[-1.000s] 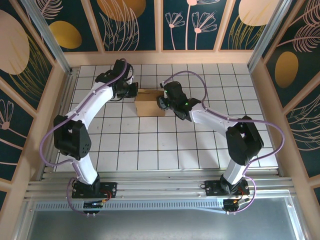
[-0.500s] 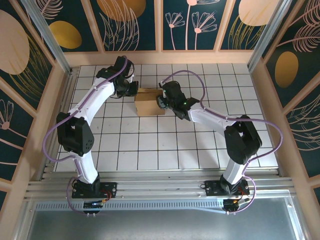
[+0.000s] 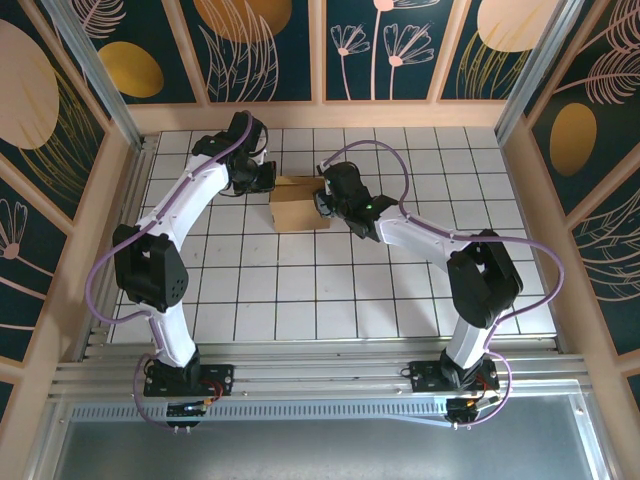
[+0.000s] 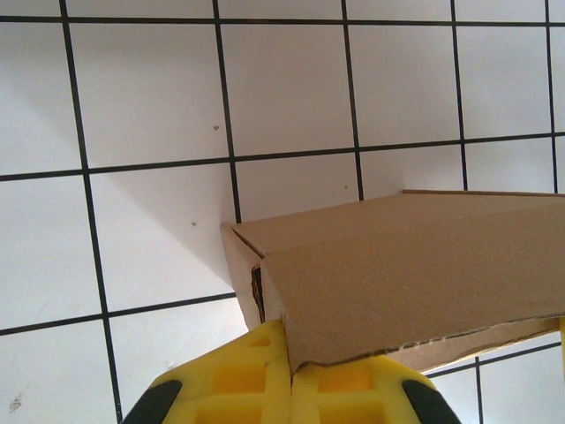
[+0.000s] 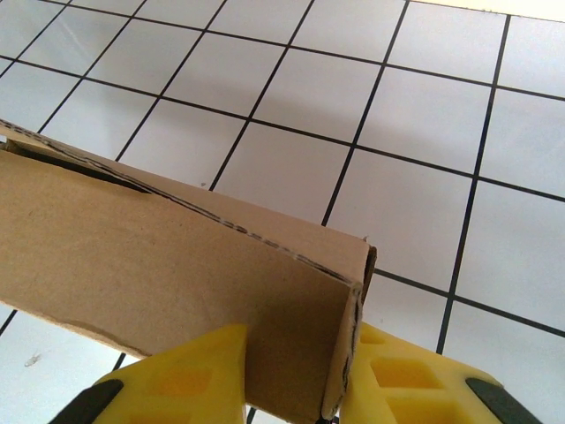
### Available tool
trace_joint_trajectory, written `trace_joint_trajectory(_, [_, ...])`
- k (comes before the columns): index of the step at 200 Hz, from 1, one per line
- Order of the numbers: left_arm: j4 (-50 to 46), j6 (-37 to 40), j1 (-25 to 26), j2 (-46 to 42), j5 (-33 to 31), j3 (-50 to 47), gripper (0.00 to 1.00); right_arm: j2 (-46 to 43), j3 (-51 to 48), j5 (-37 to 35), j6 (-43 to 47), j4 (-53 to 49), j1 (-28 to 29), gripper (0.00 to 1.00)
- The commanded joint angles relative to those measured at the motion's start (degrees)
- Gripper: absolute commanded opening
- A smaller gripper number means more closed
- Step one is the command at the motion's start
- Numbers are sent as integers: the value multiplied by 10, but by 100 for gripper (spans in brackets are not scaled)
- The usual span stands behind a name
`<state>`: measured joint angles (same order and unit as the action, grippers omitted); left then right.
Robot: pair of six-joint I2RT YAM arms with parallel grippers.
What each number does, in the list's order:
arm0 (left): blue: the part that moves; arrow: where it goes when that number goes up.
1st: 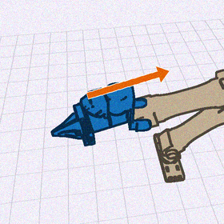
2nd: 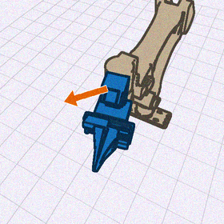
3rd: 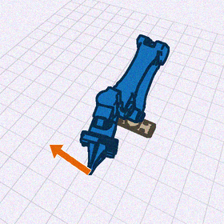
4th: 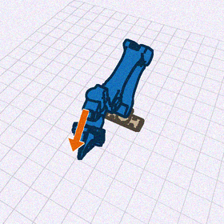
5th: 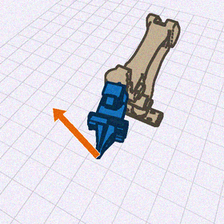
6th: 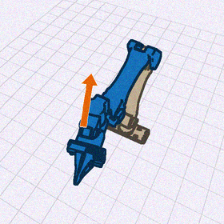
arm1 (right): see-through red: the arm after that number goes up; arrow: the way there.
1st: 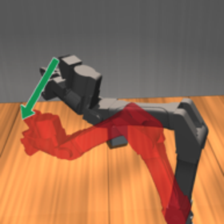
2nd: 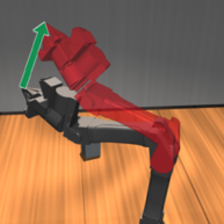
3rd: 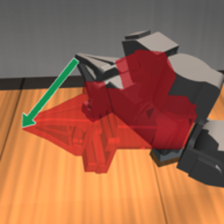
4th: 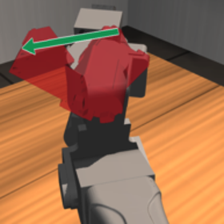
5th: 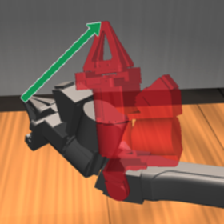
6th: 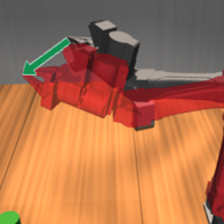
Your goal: Fold the paper box
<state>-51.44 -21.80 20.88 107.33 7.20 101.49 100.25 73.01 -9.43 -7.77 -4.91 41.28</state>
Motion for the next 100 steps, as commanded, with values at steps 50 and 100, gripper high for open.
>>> trace_joint_trajectory(50, [-30, -32, 11, 28, 72, 0, 0, 49, -21, 42, 24, -57, 25, 26])
trace_joint_trajectory(100, [-11, -37, 11, 26, 85, -37, 0, 48, -21, 43, 25, -59, 25, 26])
